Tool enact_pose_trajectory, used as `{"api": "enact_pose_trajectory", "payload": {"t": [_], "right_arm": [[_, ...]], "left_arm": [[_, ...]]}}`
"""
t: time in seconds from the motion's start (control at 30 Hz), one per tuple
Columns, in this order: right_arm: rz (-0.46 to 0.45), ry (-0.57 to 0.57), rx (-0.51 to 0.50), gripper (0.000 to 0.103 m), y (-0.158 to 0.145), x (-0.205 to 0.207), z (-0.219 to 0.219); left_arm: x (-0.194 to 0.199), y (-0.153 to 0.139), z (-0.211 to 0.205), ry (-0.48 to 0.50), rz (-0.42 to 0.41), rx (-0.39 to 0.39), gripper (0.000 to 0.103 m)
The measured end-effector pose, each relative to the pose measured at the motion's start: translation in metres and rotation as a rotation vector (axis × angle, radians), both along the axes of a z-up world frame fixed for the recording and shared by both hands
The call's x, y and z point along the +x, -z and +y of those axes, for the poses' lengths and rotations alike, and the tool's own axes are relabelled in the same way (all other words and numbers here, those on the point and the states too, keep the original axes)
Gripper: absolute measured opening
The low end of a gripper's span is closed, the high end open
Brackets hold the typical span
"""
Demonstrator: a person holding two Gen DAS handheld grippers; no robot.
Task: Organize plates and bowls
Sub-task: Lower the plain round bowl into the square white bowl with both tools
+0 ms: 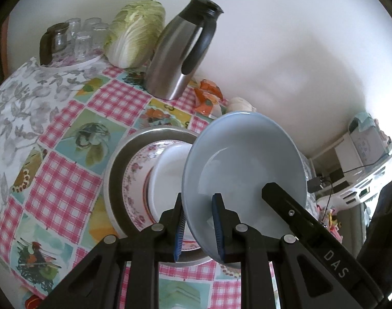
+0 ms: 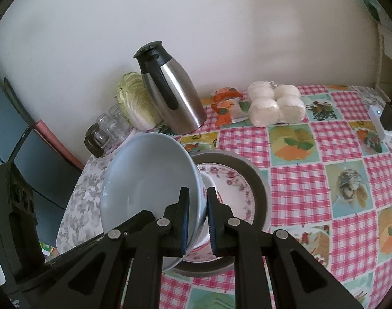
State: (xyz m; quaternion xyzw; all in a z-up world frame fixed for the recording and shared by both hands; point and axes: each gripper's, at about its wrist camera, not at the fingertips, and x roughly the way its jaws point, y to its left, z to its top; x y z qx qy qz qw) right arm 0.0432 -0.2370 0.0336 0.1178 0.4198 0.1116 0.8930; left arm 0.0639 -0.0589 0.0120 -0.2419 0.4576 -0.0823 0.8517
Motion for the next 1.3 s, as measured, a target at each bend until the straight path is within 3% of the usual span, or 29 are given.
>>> {"api": "enact_pose_trajectory", "payload": {"t": [0.83, 1.3], "right_arm": [[0.080, -0.005, -0.012, 0.014, 0.034, 0.029, 0.013], [0.084, 0.011, -0.026, 0.015, 0.034, 0.028, 0.012]], "left_arm": [[0.030, 0.021, 0.014, -0.021, 0.065, 0.019, 0.021], [0.032, 0.025, 0.011, -0.005, 0.091, 0.051, 0.022]]}}
